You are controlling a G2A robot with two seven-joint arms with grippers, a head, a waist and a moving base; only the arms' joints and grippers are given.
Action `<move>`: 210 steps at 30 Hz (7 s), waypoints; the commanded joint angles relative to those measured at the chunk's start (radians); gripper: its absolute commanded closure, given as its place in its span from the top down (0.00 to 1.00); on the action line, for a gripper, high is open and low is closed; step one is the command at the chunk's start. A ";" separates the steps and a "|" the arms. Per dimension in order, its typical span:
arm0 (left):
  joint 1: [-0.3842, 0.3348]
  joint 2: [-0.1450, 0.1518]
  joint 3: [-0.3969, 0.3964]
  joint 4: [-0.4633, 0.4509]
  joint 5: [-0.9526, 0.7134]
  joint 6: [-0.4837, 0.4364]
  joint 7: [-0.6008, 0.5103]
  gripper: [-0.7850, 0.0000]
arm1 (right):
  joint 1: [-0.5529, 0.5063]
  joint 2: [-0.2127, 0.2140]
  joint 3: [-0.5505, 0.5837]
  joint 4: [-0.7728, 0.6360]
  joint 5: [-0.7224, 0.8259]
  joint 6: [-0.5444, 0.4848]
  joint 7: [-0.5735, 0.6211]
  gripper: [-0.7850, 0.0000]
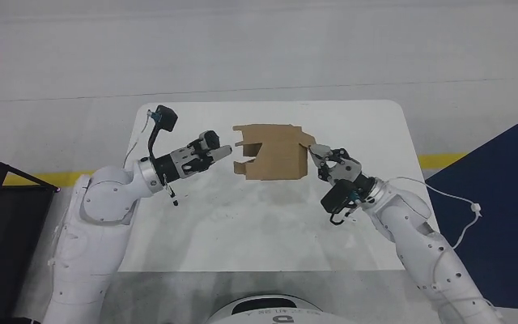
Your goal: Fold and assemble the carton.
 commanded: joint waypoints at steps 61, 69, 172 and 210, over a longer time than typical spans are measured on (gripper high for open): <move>-0.241 0.003 0.238 0.404 -0.702 0.193 -0.296 0.00 | -0.038 0.025 0.057 -0.034 0.038 -0.342 -0.210 0.41; -0.247 0.006 0.245 0.389 -0.662 0.177 -0.303 0.00 | 0.007 0.019 -0.004 -0.036 0.004 -0.337 -0.077 0.42; -0.235 0.068 0.243 0.225 -0.092 -0.110 -0.032 0.00 | 0.530 0.016 -0.444 0.417 1.251 -0.725 0.490 0.82; -0.305 0.080 0.253 0.316 -0.220 -0.088 -0.066 0.00 | 0.597 0.065 -0.587 0.407 1.415 -0.776 0.507 0.35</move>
